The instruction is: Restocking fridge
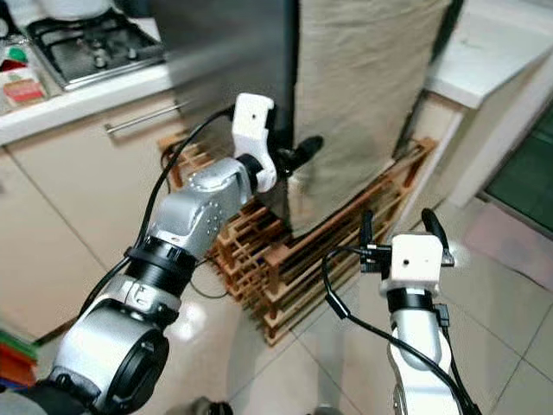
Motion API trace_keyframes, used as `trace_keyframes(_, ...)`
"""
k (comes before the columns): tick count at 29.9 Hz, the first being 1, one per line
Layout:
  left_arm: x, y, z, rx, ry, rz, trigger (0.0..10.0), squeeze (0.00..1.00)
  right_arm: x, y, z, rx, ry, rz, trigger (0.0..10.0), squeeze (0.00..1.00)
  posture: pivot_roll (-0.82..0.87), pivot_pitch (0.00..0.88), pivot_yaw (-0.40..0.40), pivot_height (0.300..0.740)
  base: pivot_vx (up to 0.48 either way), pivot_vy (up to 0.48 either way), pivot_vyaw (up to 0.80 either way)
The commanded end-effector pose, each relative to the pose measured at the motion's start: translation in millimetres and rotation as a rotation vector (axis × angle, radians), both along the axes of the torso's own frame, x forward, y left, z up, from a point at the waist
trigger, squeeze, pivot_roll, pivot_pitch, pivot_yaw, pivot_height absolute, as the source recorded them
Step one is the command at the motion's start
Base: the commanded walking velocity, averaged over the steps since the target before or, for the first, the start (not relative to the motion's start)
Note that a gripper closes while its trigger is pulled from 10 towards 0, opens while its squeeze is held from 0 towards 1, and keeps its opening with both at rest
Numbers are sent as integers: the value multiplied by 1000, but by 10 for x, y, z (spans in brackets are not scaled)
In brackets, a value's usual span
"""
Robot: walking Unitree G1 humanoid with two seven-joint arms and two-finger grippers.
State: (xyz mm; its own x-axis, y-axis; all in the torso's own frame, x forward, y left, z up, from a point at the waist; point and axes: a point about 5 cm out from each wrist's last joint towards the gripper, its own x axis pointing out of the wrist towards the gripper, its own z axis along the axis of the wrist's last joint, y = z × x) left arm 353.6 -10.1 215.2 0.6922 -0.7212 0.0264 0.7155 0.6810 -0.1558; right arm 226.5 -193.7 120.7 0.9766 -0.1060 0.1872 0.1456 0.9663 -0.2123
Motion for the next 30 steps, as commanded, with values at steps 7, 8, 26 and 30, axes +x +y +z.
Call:
trace_keyframes(7,-426,-448,417,-183,-173,-317,10000,0,1,10,33,-5,-16,-2,10000,0,-230,18,63,740,0,0,0)
trace_keyframes(8,-445,-456,427,-199,-165,-334,10000,0,-2,13,29,-3,-14,-3,10000,0,-230,19,63,740,0,0,0)
trace_keyframes(26,-544,-437,465,-274,-129,-415,10000,0,6,28,24,3,-12,-4,10000,0,-231,20,62,740,0,0,0)
trace_keyframes(30,-530,-318,457,-279,-124,-396,10000,0,5,43,-2,11,5,13,10000,0,-227,18,60,740,0,0,0)
